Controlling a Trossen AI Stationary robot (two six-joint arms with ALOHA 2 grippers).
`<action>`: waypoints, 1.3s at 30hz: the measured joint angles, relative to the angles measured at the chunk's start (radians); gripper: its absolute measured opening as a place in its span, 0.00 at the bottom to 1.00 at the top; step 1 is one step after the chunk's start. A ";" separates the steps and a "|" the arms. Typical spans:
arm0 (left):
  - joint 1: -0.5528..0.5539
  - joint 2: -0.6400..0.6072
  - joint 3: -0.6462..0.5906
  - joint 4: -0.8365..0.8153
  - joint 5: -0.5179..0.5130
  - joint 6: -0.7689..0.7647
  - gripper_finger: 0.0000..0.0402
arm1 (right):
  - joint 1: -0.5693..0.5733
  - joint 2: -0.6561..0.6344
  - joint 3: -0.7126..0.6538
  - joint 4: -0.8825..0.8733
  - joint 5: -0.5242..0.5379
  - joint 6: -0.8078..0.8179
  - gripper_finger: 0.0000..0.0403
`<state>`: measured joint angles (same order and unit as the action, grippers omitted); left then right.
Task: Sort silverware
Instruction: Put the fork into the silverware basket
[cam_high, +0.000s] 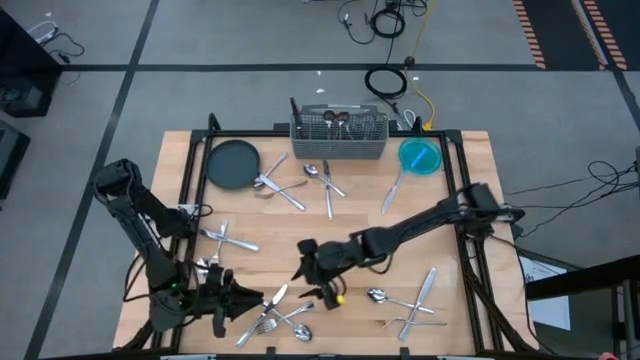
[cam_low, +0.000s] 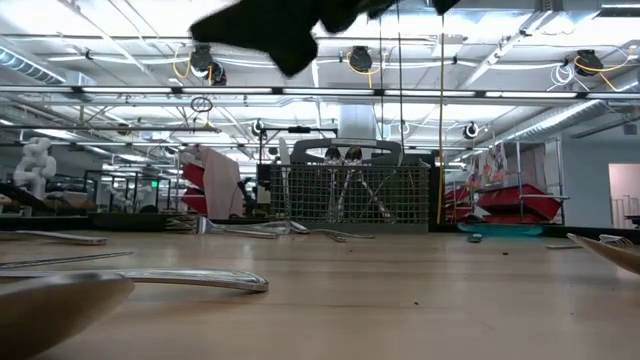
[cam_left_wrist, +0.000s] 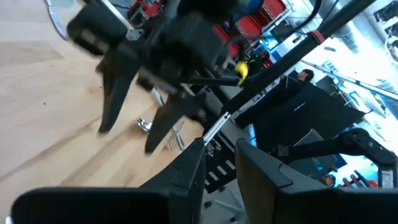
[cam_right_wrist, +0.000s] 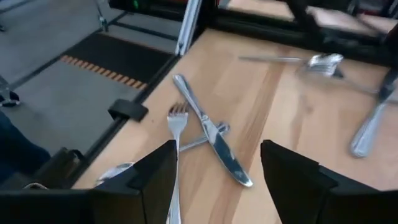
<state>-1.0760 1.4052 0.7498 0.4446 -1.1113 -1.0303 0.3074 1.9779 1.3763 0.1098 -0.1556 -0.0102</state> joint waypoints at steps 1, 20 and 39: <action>-0.004 0.000 0.000 0.003 0.000 0.010 0.23 | 0.008 0.022 0.017 0.006 0.000 0.002 0.54; -0.045 0.000 -0.001 0.007 -0.005 0.161 0.23 | 0.085 0.358 0.334 -0.089 0.070 0.052 0.54; -0.044 0.000 -0.002 -0.036 -0.045 0.175 0.23 | 0.086 0.383 0.332 -0.219 0.151 0.050 0.41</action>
<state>-1.1198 1.4055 0.7483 0.4088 -1.1568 -0.8551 0.3935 2.3608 1.7084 -0.1088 -0.0044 0.0399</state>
